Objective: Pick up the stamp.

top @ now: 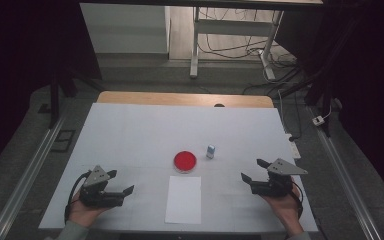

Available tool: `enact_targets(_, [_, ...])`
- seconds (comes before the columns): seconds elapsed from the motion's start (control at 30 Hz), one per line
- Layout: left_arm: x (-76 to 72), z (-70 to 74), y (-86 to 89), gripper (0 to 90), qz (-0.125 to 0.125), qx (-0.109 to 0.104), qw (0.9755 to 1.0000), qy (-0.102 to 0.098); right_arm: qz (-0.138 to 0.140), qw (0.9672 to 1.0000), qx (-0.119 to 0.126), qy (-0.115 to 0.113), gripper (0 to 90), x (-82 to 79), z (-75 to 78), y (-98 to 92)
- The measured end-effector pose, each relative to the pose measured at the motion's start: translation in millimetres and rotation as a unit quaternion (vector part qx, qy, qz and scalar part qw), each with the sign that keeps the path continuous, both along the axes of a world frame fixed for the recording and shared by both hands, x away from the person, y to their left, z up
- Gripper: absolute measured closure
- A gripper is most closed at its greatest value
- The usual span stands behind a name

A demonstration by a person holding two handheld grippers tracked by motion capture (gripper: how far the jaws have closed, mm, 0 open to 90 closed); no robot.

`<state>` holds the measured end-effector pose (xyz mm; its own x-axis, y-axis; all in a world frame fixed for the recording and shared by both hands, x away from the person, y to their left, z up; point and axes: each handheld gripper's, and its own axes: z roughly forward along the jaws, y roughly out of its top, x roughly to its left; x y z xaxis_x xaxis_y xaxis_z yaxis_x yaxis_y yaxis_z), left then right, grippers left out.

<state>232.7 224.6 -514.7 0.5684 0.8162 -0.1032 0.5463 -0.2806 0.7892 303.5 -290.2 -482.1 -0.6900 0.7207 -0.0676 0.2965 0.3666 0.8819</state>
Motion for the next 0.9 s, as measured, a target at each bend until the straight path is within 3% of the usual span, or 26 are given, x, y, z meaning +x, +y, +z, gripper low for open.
enact_targets(0.9, [2.1, -2.1, -1.2, 15.7, 0.0, 0.006, 1.0, 0.001, 0.025, 0.9997, 0.003, -0.002, 22.8, 21.6, 7.4, 42.6])
